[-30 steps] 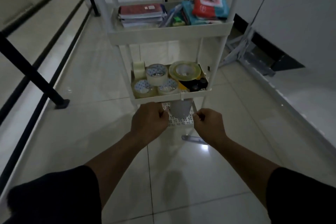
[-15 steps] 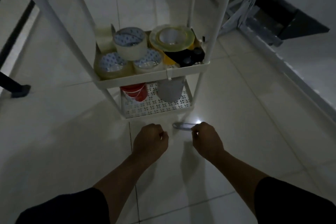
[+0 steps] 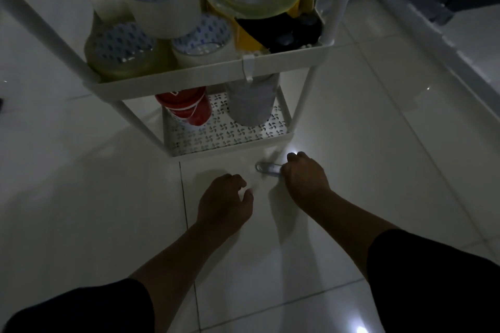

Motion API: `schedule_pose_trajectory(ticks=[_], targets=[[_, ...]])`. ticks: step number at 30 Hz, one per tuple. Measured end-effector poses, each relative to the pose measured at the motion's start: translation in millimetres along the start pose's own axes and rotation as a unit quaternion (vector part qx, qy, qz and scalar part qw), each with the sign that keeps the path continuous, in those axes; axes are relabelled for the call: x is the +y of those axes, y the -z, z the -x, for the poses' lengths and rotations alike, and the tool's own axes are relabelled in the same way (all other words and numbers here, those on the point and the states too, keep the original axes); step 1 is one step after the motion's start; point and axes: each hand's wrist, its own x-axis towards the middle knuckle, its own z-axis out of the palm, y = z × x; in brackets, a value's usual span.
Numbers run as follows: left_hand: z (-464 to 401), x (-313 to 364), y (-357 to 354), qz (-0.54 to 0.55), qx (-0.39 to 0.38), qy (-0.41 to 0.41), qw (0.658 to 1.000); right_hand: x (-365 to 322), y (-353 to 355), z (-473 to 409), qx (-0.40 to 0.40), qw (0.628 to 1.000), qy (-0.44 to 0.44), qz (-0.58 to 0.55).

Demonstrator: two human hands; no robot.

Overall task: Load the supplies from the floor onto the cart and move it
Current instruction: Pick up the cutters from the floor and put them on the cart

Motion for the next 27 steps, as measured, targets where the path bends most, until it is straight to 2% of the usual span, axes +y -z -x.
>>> schedule_pose_trajectory(ticks=[2, 8, 11, 14, 16, 19, 22, 25, 27], targets=[[-2.9, 0.2, -0.9, 0.001, 0.004, 0.002, 1.000, 0.3, -3.2, -4.3, -0.016, 0.999, -0.004, 0.050], [-1.2, 4.9, -3.3, 0.017, 0.012, 0.001, 1.000, -1.2, -4.8, -5.4, -0.036, 0.997, -0.009, 0.064], [11.3, 6.1, 0.9, 0.025, -0.001, -0.003, 1.000, -12.4, -5.7, 12.4, -0.026, 0.999, -0.023, 0.009], [25.5, 12.4, 17.0, 0.028, 0.000, -0.013, 1.000, -25.2, -4.3, 31.6, -0.066, 0.994, -0.084, -0.032], [35.3, 20.1, 37.9, 0.031, 0.009, -0.013, 0.999, -32.9, 2.9, 49.5, -0.082, 0.992, -0.083, -0.042], [49.3, 32.9, 65.4, 0.020, 0.012, -0.003, 1.000, -43.1, 6.8, 78.4, -0.007, 0.997, -0.057, -0.043], [61.2, 40.8, 104.3, 0.010, 0.028, -0.002, 1.000, -69.5, 26.1, 94.3, 0.014, 0.990, -0.109, -0.090], [67.0, 49.1, 145.3, 0.006, 0.051, -0.009, 0.999, -87.8, 67.8, 92.5, 0.114, 0.969, -0.133, -0.176], [71.5, 61.6, 176.0, 0.014, 0.085, -0.017, 0.996, -97.4, 108.6, 90.9, 0.153, 0.966, -0.099, -0.183]])
